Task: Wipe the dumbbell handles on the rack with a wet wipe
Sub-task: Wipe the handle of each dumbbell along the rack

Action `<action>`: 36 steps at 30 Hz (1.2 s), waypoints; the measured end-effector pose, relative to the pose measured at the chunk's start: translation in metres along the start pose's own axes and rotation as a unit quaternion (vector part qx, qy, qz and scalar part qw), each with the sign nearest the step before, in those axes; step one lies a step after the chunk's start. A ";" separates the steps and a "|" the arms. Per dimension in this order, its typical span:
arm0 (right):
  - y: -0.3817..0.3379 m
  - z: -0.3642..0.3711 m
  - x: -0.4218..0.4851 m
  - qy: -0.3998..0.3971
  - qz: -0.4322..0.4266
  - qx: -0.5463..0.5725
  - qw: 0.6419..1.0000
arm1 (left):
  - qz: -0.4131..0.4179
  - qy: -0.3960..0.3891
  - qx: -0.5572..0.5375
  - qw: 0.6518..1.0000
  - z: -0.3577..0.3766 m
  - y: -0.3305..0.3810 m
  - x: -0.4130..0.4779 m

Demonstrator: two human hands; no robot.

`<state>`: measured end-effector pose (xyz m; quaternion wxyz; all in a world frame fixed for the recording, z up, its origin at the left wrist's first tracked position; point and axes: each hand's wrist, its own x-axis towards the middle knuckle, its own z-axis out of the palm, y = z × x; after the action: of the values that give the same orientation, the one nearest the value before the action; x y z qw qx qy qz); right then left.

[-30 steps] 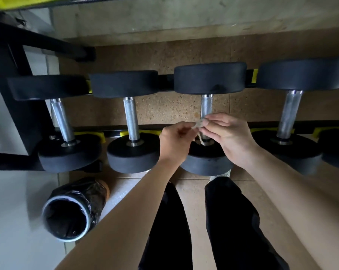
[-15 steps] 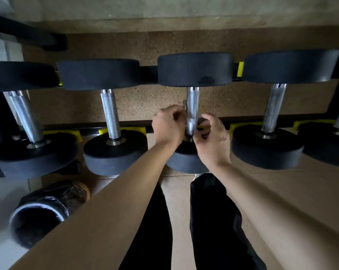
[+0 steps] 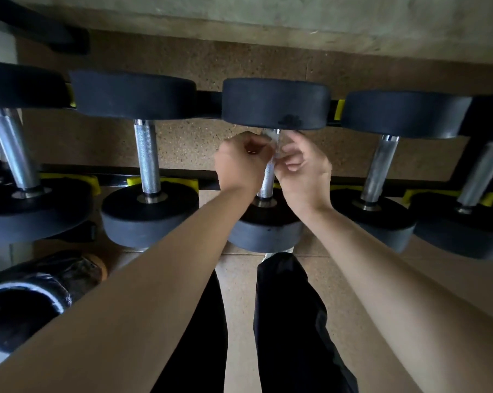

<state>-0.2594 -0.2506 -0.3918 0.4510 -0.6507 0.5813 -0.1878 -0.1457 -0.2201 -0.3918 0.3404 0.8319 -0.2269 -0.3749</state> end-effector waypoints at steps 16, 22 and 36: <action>0.010 0.002 -0.031 -0.022 0.076 0.028 0.996 | -0.147 -0.186 -0.169 0.957 -0.020 -0.021 -0.034; 0.011 -0.010 0.006 0.041 0.055 0.006 0.998 | -0.148 -0.122 -0.151 0.970 -0.031 -0.030 -0.033; 0.026 -0.015 -0.011 -0.196 0.143 -0.138 0.960 | -0.106 -0.161 -0.039 0.981 -0.027 -0.036 -0.033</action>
<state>-0.2889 -0.2438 -0.4014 0.4842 -0.6410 0.5885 0.0916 -0.1409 -0.1645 -0.3896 0.2899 0.7662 -0.1748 -0.5463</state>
